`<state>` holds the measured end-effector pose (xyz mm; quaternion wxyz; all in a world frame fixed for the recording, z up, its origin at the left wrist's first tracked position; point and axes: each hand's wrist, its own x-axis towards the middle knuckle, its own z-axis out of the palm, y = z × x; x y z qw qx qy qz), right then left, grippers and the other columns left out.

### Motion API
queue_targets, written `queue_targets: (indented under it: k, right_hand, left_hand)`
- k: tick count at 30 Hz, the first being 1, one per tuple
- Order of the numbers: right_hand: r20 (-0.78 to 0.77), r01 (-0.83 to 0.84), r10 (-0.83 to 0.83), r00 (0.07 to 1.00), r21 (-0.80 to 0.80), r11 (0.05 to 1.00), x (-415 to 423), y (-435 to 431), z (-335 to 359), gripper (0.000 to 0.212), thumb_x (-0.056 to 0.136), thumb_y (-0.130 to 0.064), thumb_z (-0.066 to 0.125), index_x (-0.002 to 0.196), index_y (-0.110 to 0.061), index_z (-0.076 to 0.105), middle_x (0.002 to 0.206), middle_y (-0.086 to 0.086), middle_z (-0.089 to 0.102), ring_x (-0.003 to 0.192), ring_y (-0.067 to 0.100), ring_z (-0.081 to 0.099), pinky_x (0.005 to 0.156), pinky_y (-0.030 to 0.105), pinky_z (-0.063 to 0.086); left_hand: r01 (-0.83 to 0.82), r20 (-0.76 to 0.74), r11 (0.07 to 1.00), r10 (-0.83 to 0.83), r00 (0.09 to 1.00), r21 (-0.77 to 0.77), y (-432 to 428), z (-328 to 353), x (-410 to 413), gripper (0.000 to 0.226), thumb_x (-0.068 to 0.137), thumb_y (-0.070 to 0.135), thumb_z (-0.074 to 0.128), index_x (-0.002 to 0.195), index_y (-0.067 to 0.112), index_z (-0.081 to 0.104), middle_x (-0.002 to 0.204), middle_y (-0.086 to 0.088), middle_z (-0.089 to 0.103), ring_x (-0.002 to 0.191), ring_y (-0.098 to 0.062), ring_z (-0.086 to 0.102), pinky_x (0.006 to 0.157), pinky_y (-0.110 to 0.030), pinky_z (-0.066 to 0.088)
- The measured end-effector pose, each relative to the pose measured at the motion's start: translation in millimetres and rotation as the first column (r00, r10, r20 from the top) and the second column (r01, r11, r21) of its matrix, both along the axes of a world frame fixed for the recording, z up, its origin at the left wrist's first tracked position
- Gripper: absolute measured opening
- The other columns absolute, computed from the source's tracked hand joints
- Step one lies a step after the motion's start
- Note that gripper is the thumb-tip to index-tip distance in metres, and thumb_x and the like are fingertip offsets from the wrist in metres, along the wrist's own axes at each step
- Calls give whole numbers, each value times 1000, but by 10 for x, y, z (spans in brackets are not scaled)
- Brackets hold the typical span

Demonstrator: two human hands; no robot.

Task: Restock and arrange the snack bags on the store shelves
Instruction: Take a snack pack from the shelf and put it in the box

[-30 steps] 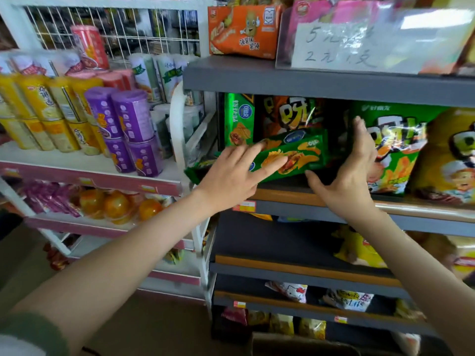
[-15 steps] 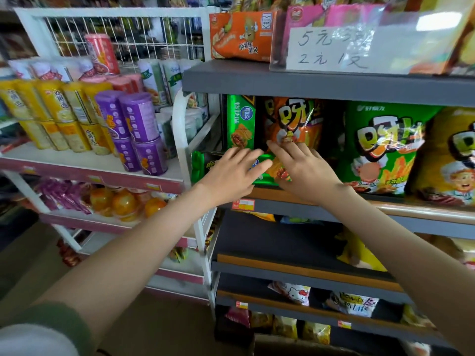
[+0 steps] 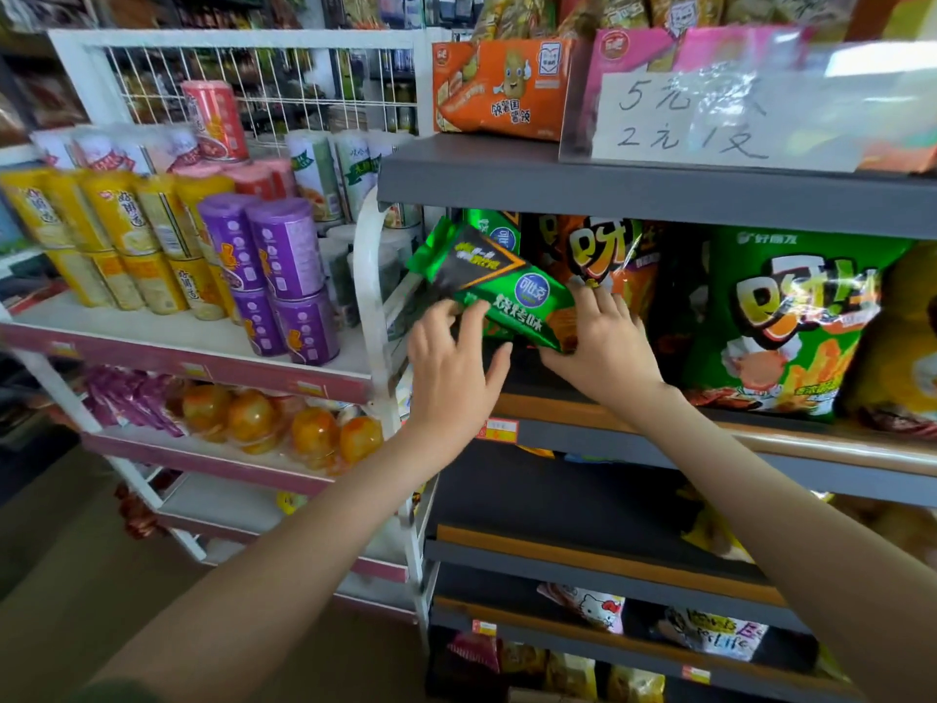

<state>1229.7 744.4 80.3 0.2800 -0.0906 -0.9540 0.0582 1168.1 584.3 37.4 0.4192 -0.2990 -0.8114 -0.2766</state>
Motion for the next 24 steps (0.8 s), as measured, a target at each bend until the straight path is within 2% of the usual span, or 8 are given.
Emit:
queue_targets:
  k: [2, 4, 8, 12, 16, 21, 22, 24]
  right_hand:
    - [-43, -1, -5, 999, -129, 992, -56, -71, -3, 80, 78, -40, 71, 139, -3, 35, 131, 15, 48, 124, 34, 42, 93, 50, 42]
    - [-63, -44, 30, 998, -222, 974, -126, -147, -17, 78, 78, -37, 73, 136, 0, 36, 129, 18, 47, 122, 34, 42, 94, 47, 42]
    - [-21, -136, 137, 990, -327, 935, -251, -223, -28, 83, 82, -30, 72, 143, 2, 25, 133, 20, 40, 126, 35, 37, 102, 40, 34]
    - [66, -158, 197, 978, -379, 912, -351, -232, -15, 83, 91, -20, 62, 150, -1, 7, 148, 18, 28, 136, 31, 30, 107, 30, 27]
    - [83, -195, 248, 965, -403, 894, -463, -257, -7, 92, 90, -7, 61, 150, -4, -9, 149, 16, 23, 130, 29, 38, 92, 14, 28]
    - [158, -242, 307, 939, -335, 911, -602, -238, -44, 105, 88, -5, 64, 149, -20, -21, 154, 16, 13, 142, 29, 22, 110, 32, 28]
    - [186, -242, 316, 930, -336, 910, -626, -220, -38, 106, 88, -8, 65, 149, -23, -20, 156, 15, 7, 143, 29, 18, 111, 33, 27]
    - [251, -237, 313, 916, -292, 927, -653, -185, -48, 112, 85, -17, 71, 149, -26, -20, 158, 13, -5, 146, 29, 6, 114, 38, 25]
  left_hand:
    - [127, 372, 974, -190, 908, 188, 73, 27, 4, 50, 92, 33, 56, 134, 9, 43, 116, -15, 52, 102, -28, 53, 89, -36, 44]
    - [225, 566, 917, -383, 731, 330, 163, 93, -27, 56, 94, 30, 55, 141, 10, 31, 125, -12, 54, 110, -25, 57, 93, -38, 47]
    - [220, 547, 908, -394, 738, 358, 238, 216, -185, 50, 93, 13, 56, 138, 6, 36, 126, -12, 58, 114, -24, 55, 85, -17, 38]
    - [202, 605, 934, -347, 717, 295, 193, 275, -521, 58, 91, 6, 56, 145, 13, 35, 132, -8, 57, 119, -23, 53, 99, -30, 40]
    - [230, 612, 947, -321, 722, 226, 174, 326, -838, 60, 91, 3, 52, 147, 17, 35, 140, -9, 51, 126, -24, 49, 104, -37, 40]
    - [277, 635, 936, -351, 688, 218, 171, 316, -947, 71, 89, 2, 55, 151, 18, 23, 136, -6, 53, 117, -17, 55, 91, -25, 45]
    - [327, 631, 925, -372, 681, 192, 148, 289, -950, 80, 88, 3, 59, 153, 17, 15, 140, -6, 49, 119, -17, 53, 92, -24, 45]
    - [462, 638, 883, -402, 656, 82, 82, 217, -959, 99, 84, 8, 68, 153, 18, -2, 155, -11, 25, 138, -20, 33, 108, -30, 35]
